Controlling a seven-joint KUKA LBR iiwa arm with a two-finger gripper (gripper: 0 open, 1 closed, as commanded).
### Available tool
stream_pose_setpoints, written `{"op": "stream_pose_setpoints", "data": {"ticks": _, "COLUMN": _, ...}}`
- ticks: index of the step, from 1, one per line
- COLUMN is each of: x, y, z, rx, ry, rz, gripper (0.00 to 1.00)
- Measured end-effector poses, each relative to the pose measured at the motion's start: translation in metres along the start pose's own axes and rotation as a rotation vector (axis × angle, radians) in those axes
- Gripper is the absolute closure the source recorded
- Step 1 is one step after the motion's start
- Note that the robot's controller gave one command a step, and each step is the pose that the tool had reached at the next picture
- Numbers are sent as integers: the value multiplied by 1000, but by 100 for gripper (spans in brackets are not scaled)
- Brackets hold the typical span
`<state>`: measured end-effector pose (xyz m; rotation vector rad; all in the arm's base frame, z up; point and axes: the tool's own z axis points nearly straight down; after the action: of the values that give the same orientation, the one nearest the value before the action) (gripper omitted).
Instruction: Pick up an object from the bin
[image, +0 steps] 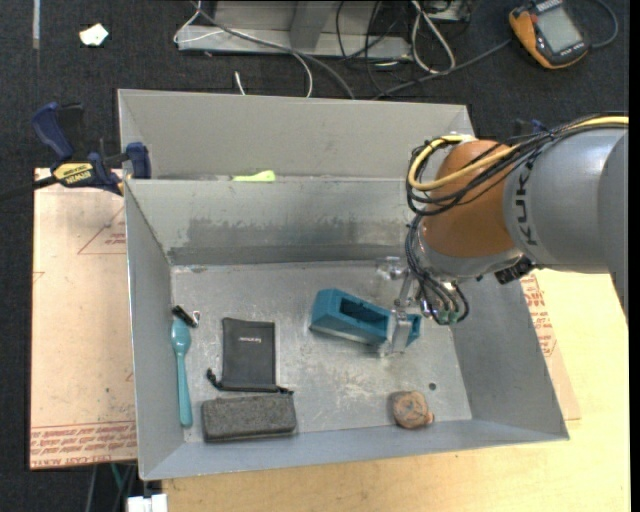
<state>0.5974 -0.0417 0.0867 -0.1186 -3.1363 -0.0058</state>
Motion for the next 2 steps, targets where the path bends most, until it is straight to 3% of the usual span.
{"op": "stream_pose_setpoints", "data": {"ticks": 1, "x": -13, "y": 21, "z": 17, "rx": -3, "ry": -11, "rz": 97, "gripper": 0}}
{"op": "stream_pose_setpoints", "data": {"ticks": 2, "x": -3, "y": 4, "z": 13, "rx": -2, "ry": 1, "rz": 38, "gripper": 100}}
